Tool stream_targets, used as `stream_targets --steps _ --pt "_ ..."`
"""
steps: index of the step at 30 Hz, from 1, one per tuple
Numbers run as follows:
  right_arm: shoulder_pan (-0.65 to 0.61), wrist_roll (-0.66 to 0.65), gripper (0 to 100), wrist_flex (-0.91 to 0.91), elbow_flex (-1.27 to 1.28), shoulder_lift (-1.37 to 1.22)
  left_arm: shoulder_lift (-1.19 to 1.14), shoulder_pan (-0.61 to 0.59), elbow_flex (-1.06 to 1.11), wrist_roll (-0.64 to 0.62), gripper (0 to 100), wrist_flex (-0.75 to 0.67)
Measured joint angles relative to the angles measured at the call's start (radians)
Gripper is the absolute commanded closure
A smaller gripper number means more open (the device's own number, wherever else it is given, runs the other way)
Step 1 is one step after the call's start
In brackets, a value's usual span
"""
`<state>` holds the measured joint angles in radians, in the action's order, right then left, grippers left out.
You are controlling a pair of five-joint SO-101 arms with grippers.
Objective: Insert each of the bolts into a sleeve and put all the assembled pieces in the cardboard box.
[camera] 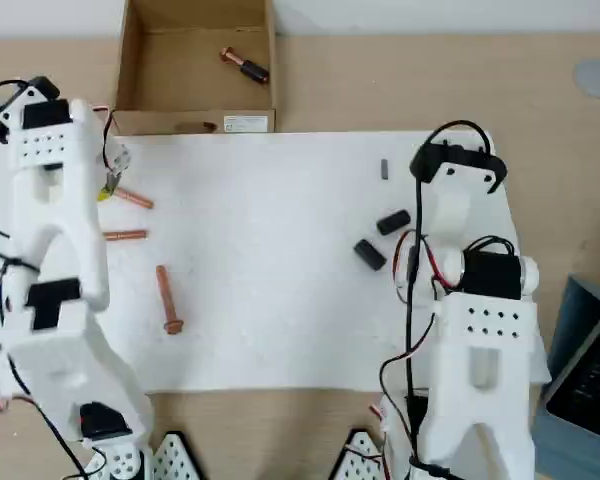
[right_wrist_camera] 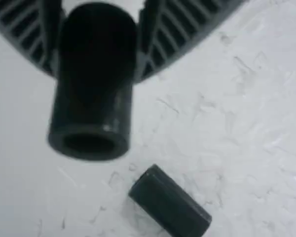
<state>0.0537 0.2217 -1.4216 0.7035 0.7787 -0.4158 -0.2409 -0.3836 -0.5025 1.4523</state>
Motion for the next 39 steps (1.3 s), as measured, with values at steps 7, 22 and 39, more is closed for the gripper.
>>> stream_targets --steps 7,22,39 --pt "0.0 0.0 98.9 0.012 0.0 0.0 -0.21 -0.025 -0.282 -0.044 88 0.118" --pt "0.0 0.0 98.9 0.08 0.037 0.0 -0.463 -0.031 -0.528 -0.044 92 0.169" --pt "0.0 0.0 98.9 0.098 0.038 0.0 -0.641 -0.061 -0.74 -0.049 100 0.196"
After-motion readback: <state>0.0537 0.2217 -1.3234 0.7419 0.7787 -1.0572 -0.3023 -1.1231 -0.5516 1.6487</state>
